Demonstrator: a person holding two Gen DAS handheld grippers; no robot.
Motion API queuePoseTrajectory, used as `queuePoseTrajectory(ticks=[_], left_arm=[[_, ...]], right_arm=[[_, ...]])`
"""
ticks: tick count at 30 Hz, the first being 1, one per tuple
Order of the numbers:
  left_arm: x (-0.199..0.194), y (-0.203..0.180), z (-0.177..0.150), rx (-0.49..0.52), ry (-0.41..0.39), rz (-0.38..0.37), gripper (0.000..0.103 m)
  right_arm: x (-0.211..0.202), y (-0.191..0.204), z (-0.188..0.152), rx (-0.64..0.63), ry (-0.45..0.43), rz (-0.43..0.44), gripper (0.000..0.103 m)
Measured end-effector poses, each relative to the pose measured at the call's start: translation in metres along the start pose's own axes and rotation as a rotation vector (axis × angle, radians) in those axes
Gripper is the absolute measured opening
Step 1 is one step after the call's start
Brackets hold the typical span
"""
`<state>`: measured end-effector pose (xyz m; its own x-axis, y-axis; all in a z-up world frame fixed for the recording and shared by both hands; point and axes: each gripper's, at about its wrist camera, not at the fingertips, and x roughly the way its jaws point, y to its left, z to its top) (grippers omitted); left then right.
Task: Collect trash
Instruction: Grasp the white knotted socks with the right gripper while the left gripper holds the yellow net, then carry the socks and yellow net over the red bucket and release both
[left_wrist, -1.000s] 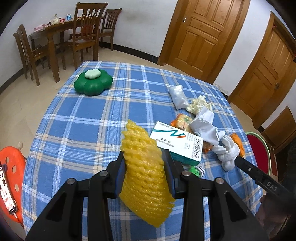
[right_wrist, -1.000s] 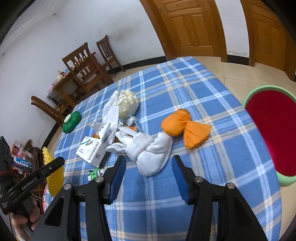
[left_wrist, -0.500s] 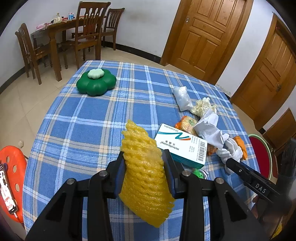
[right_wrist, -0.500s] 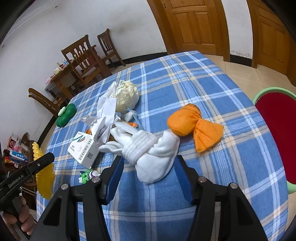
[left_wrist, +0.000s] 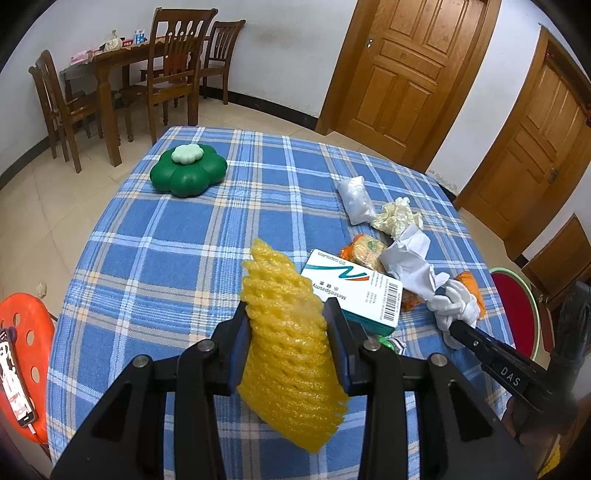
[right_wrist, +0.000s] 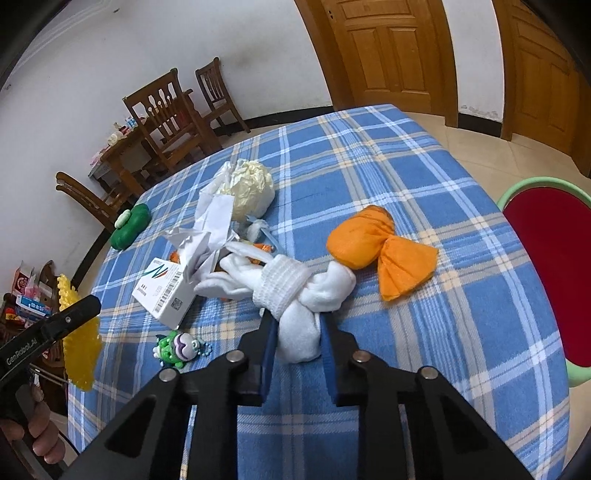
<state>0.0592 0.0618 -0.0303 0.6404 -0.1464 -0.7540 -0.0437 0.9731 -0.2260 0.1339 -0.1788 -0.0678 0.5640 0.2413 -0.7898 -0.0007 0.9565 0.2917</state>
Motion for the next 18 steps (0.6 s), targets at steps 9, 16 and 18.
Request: queuePoseTrajectory(ticks=[9, 16, 18], left_arm=[[-0.010, -0.010, 0.000, 0.019, -0.017, -0.012, 0.039], [-0.017, -0.027, 0.004, 0.049, -0.029, -0.045, 0.039], [-0.018, -0.034, 0.005, 0.062, -0.030, -0.058, 0.039]], right_arm=[[-0.030, 0.001, -0.008, -0.009, -0.045, 0.035, 0.024], [-0.061, 0.001, -0.011, -0.019, -0.111, 0.049, 0.024], [-0.070, 0.000, -0.012, -0.016, -0.130, 0.053, 0.024]])
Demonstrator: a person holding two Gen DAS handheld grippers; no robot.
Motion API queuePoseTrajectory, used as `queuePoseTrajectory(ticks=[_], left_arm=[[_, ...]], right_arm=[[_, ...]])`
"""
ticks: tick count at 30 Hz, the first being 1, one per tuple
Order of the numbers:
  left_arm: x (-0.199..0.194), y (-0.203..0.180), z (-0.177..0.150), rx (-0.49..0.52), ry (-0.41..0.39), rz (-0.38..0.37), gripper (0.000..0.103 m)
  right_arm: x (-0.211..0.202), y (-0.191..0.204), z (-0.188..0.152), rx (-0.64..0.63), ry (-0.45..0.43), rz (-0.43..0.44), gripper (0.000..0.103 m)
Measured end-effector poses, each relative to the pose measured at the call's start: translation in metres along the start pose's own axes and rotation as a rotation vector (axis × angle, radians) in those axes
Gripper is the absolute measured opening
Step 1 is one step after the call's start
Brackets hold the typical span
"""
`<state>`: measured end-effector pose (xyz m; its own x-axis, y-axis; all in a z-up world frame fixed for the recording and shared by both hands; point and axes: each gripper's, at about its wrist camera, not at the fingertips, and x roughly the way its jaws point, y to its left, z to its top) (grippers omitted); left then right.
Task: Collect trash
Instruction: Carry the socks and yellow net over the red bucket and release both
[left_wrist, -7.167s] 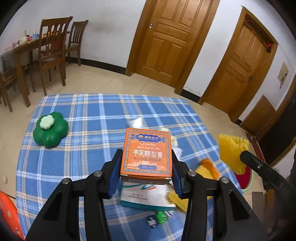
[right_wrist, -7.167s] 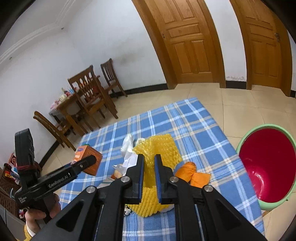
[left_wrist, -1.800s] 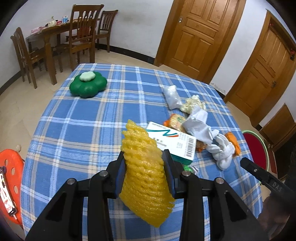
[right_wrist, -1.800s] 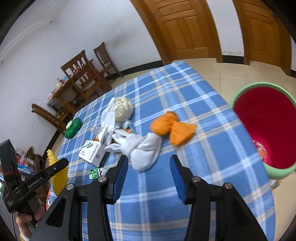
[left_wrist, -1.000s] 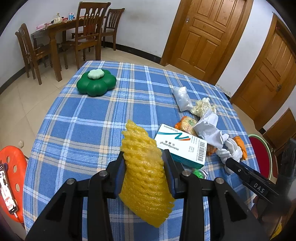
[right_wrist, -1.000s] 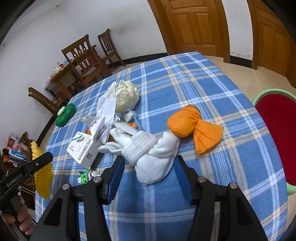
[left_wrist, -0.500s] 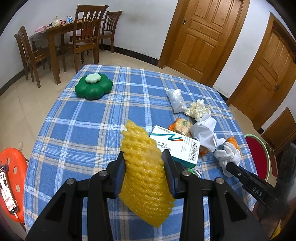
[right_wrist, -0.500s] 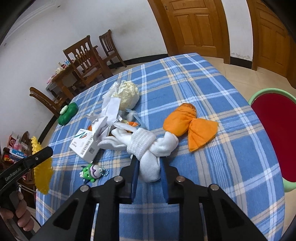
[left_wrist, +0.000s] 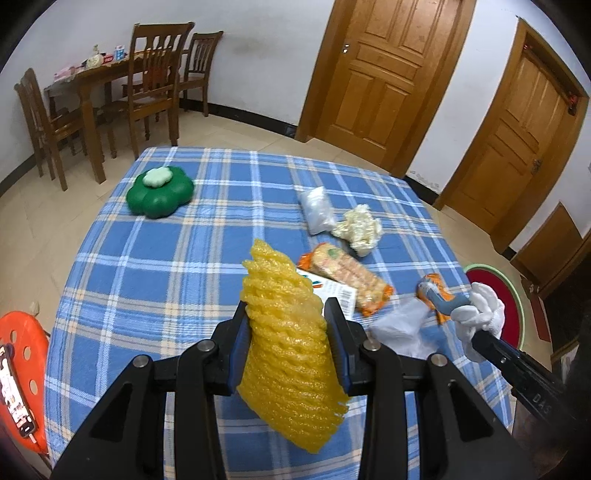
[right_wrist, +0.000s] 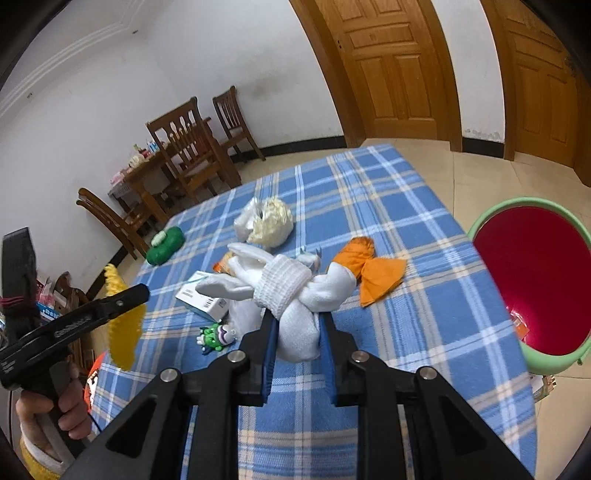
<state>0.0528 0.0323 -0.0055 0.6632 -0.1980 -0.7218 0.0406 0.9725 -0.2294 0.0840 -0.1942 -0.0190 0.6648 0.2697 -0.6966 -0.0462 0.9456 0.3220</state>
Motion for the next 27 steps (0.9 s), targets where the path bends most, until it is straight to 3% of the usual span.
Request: queuePoseTrajectory(ticks=[11, 27], left_arm=[[0.001, -0.042, 0.011, 0.070, 0.004, -0.076, 0.039], [0.020, -0.145, 0.023, 0.238, 0.028, -0.208, 0.039]], right_arm=[[-0.033, -0.012, 0.004, 0.024, -0.070, 0.003, 0.024], [-0.079, -0.082, 0.005, 0.155, -0.164, -0.152, 0.024]])
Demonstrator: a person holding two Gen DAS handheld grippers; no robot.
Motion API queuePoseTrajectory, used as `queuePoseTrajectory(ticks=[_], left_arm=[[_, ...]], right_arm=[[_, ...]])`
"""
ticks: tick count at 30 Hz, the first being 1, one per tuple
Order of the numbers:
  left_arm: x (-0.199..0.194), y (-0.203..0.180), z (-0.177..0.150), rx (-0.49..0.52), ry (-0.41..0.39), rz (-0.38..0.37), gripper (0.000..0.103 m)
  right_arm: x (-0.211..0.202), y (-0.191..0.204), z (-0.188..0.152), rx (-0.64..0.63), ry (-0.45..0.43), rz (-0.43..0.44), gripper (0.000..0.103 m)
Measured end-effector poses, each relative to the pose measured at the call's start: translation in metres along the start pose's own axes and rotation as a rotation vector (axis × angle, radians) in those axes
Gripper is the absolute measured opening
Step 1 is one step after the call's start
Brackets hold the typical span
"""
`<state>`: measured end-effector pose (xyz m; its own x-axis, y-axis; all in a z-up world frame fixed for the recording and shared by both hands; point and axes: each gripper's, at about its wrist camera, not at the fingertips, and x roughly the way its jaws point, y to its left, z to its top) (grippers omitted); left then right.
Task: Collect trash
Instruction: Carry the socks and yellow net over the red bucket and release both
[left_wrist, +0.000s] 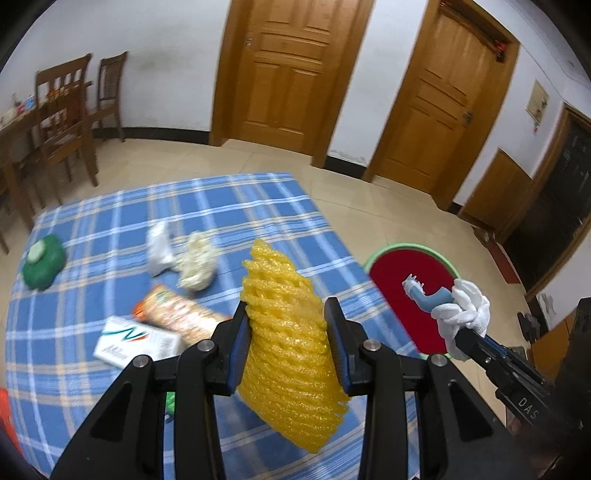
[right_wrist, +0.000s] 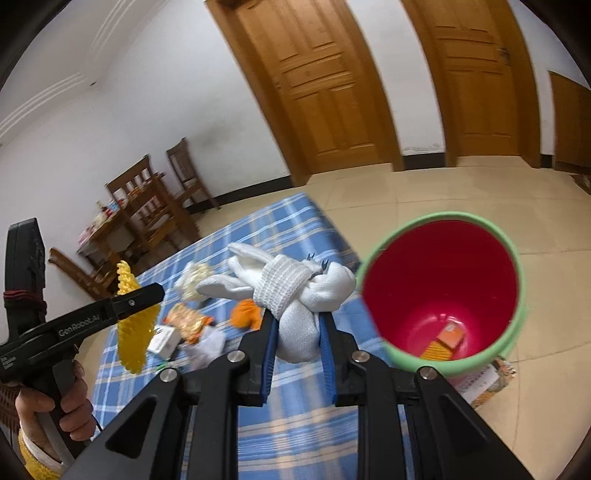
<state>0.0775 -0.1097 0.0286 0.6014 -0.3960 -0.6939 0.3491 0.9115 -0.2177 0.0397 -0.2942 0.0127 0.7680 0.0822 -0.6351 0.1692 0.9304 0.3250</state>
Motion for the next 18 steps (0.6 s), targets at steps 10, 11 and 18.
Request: queuePoseTrajectory(ticks=[10, 11, 18], left_arm=[[0.049, -0.075, 0.018, 0.113, 0.044, -0.067, 0.039], [0.056, -0.084, 0.019, 0.125, 0.052, -0.076, 0.039], [0.099, -0.127, 0.023, 0.195, 0.095, -0.129, 0.039]], right_arm=[[-0.001, -0.068, 0.001, 0.099, -0.006, -0.110, 0.025], [0.000, -0.074, 0.000, 0.108, -0.002, -0.118, 0.025], [0.014, -0.113, -0.004, 0.165, 0.032, -0.169, 0.027]])
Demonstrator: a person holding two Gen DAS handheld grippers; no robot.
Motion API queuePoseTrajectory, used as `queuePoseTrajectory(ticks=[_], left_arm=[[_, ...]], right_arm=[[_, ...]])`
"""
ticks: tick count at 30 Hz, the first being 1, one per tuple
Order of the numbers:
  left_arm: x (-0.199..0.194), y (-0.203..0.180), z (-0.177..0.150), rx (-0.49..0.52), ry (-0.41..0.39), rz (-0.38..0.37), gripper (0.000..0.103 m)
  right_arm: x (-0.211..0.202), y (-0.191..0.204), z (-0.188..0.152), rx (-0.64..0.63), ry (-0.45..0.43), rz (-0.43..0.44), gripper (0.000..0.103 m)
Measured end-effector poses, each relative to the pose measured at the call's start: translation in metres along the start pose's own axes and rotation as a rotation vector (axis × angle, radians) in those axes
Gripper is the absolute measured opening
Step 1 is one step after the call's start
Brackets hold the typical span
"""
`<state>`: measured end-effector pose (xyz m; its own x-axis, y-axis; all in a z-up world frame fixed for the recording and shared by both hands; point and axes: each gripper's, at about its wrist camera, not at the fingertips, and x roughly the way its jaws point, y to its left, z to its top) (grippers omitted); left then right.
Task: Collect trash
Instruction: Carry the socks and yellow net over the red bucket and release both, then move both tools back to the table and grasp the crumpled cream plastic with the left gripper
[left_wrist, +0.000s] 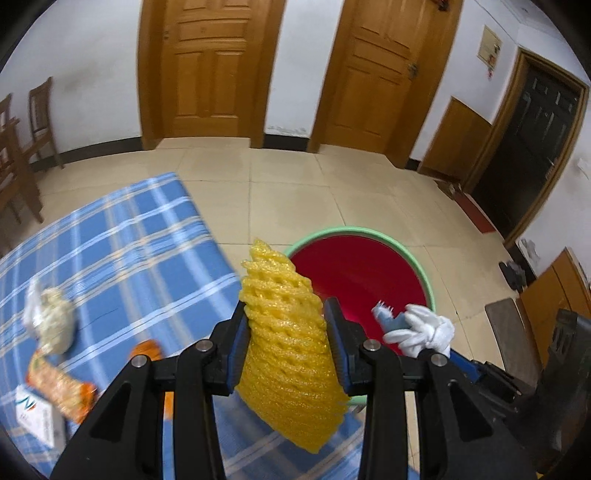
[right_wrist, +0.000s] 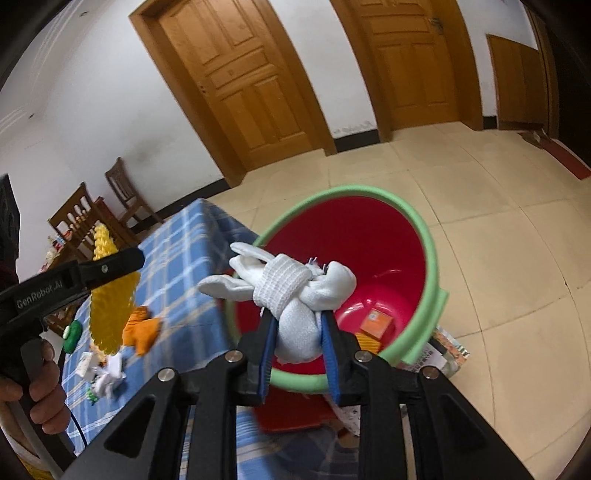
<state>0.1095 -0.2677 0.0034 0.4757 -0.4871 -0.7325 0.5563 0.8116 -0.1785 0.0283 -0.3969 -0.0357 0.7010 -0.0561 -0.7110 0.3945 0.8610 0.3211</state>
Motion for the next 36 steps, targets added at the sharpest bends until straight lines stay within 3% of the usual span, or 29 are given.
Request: queuePoseTrajectory(ticks=[6, 8, 12, 15, 19, 23, 36], left_arm=[[0.039, -0.025, 0.011, 0.047, 0.030, -0.035, 0.040], [0.048, -0.032, 0.013, 0.060, 0.040, -0.047, 0.046], [0.059, -0.040, 0.015, 0.073, 0.048, -0.058, 0.072], [0.063, -0.046, 0.015, 0.080, 0.046, -0.058, 0.078], [0.064, -0.047, 0.014, 0.081, 0.047, -0.052, 0.079], [0.060, -0.044, 0.013, 0.063, 0.045, -0.053, 0.079], [0.017, -0.013, 0.002, -0.012, 0.016, -0.003, 0.079]], right_arm=[[0.011, -0.023, 0.003, 0.025, 0.013, -0.026, 0.029], [0.013, -0.028, 0.004, 0.030, 0.014, -0.031, 0.029], [0.017, -0.035, 0.004, 0.037, 0.015, -0.039, 0.029], [0.019, -0.038, 0.006, 0.041, 0.017, -0.039, 0.029], [0.020, -0.040, 0.007, 0.044, 0.014, -0.030, 0.037], [0.019, -0.042, 0.009, 0.043, 0.001, -0.021, 0.051], [0.001, -0.023, 0.012, 0.019, -0.031, 0.010, 0.055]])
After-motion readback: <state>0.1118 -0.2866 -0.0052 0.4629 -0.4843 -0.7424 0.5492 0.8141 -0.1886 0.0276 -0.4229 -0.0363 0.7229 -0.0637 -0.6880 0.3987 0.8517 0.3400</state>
